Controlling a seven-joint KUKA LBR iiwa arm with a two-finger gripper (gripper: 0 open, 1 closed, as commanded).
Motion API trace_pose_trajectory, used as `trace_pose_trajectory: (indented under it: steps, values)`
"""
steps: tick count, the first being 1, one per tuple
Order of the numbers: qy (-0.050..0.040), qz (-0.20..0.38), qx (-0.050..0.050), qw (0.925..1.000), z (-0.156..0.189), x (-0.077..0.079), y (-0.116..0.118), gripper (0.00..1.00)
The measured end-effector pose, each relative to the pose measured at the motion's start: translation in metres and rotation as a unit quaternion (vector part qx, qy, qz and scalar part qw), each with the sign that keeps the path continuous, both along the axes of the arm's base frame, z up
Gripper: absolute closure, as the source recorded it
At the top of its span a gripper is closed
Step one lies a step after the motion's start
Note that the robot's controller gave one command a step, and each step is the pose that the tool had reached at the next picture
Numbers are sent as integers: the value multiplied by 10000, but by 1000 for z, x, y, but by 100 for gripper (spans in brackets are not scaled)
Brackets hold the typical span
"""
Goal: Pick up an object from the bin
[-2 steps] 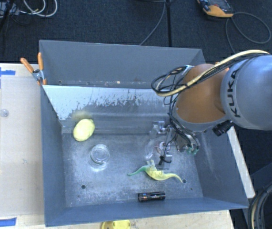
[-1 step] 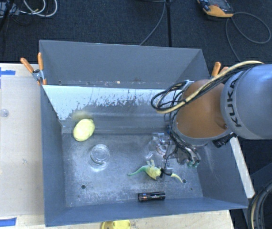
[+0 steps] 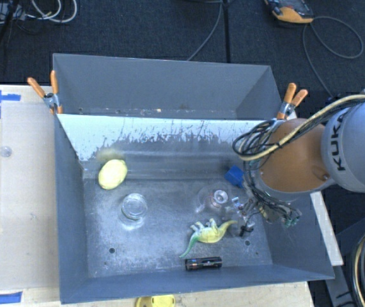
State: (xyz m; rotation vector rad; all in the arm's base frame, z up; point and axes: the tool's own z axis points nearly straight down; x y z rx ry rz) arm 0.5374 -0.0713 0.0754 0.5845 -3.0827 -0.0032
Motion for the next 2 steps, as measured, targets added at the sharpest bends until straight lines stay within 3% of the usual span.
trace_pose_trajectory:
  steps: [1,2]
  values:
    - [1,-10,0,10000,0,0,0,0]
    - [1,-13,0,10000,0,0,0,0]
